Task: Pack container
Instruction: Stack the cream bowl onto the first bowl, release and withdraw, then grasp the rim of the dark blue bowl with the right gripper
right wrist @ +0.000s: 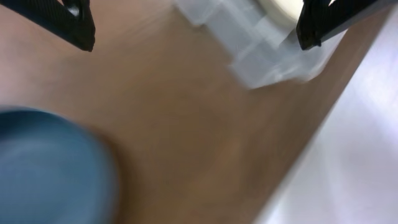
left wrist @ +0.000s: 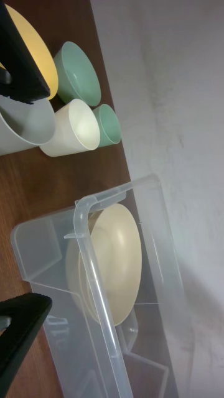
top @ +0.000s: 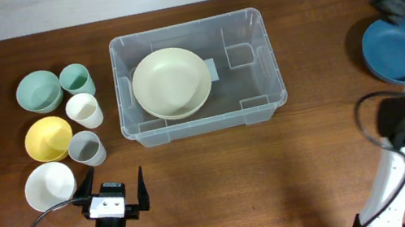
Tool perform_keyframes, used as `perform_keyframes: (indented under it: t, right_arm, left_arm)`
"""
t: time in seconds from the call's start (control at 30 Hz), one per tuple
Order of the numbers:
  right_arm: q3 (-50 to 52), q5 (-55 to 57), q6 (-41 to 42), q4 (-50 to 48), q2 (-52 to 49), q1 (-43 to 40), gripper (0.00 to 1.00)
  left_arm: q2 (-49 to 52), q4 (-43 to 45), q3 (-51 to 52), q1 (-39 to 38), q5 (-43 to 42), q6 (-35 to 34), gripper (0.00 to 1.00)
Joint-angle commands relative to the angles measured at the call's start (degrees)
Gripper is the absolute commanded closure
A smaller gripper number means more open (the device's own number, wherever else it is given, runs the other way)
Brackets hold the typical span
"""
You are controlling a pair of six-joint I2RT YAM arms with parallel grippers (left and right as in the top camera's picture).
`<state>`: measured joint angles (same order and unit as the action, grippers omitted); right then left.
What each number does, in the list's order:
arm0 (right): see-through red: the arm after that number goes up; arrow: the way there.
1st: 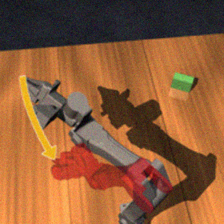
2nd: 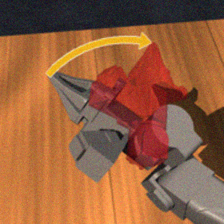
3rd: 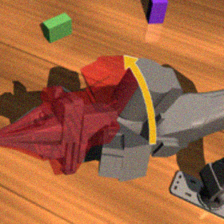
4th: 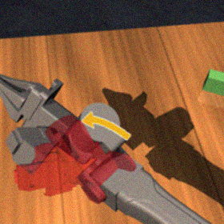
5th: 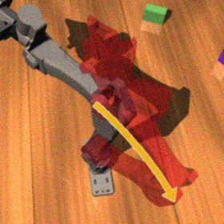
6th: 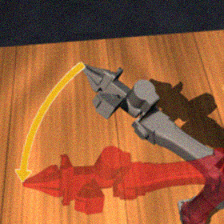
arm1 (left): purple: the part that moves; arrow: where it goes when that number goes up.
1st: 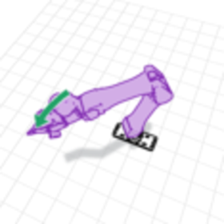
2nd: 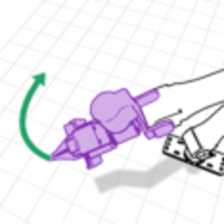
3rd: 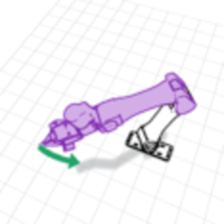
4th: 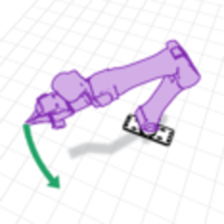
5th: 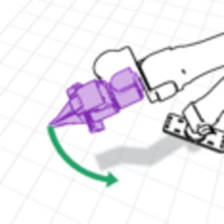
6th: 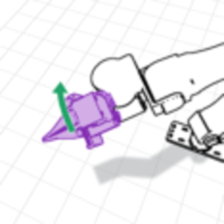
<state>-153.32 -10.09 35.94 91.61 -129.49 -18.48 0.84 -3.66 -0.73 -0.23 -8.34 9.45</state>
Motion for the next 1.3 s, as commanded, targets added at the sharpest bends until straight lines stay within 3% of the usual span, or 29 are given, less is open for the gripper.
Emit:
perform_keyframes:
  t: [0.0, 0.23, 0.57, 0.93, 1.27]
  right_arm:
    - [3.1, 0.2, 3.8, 2.5, 0.7, -5.1, 0.01]
    - [14.2, 0.5, 5.5, 2.4, 0.7, -12.8, 0.01]
    - [34.6, 1.0, 12.8, -9.6, 0.7, -16.5, 0.01]
    - [40.7, 12.3, 18.9, -17.2, 0.7, -16.5, 0.01]
    - [48.0, 12.1, 18.7, -27.6, 0.7, -16.5, 0.01]
  left_arm:
    - [-0.5, -0.3, 0.2, 0.3, 0.2, 0.5, 0.0]
    - [-0.5, -0.3, 0.2, 0.3, 0.2, 0.5, 0.0]
    - [-0.5, -0.3, 0.2, 0.3, 0.2, 0.5, 0.0]
    - [-0.5, -0.3, 0.2, 0.3, 0.2, 0.5, 0.0]
    - [-0.5, -0.3, 0.2, 0.3, 0.2, 0.5, 0.0]
